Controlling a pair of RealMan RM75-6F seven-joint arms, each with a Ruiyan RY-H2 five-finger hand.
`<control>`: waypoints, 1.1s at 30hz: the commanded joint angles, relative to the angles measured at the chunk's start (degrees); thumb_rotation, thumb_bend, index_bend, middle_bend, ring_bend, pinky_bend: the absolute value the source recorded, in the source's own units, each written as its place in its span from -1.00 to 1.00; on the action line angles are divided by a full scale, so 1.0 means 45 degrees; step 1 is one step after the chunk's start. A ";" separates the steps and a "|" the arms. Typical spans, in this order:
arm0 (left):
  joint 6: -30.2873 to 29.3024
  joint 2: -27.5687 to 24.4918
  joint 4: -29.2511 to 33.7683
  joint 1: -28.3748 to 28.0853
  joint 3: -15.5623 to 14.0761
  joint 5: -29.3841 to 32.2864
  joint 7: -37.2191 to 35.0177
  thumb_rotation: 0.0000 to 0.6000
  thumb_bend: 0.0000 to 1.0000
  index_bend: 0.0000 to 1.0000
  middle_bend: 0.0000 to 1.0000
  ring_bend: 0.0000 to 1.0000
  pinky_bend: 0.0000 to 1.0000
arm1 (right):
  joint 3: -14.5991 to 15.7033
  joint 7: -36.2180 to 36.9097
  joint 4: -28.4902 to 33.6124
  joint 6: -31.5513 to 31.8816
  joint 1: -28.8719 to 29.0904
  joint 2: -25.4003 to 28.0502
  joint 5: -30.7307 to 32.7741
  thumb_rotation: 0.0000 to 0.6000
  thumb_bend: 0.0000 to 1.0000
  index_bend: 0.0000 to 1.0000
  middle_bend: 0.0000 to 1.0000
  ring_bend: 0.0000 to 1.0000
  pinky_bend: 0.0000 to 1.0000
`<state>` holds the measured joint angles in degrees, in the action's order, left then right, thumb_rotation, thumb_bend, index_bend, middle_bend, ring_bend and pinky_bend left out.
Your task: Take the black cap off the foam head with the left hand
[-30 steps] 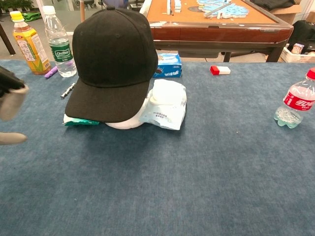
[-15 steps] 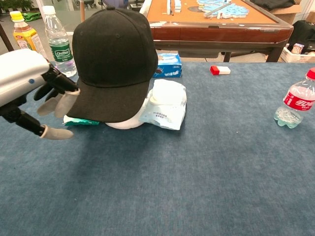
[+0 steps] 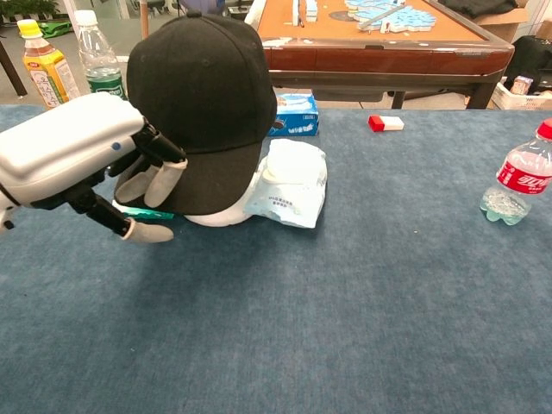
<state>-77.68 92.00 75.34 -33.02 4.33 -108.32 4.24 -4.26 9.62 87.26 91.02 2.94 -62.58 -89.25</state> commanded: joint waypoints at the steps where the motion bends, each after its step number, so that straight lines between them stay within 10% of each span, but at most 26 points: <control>1: -0.0113 0.0348 -0.0386 -0.0156 0.0109 0.0142 0.0033 1.00 -1.00 0.49 0.75 0.41 0.49 | -0.0031 0.0071 -0.0022 0.0004 -0.0015 0.0022 0.0046 1.00 -0.73 -0.59 -0.54 -0.75 -0.37; 18: -0.2292 0.1278 -0.1808 -0.0130 0.0243 0.0247 -0.0618 1.00 -1.00 0.49 0.79 0.45 0.53 | -0.0057 0.0018 -0.0039 -0.0067 -0.0015 0.0002 0.0056 1.00 -0.73 -0.59 -0.54 -0.75 -0.36; 33: -0.4262 0.1938 -0.3306 -0.0153 0.0281 -0.0121 -0.1042 1.00 -1.00 0.06 0.73 0.40 0.52 | -0.0063 -0.0057 -0.0038 -0.0114 -0.0007 -0.0022 0.0048 1.00 -0.73 -0.59 -0.54 -0.75 -0.37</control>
<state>-96.64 100.57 60.66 -33.64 5.63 -108.74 -0.35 -4.55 9.36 87.09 90.50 2.91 -62.68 -89.04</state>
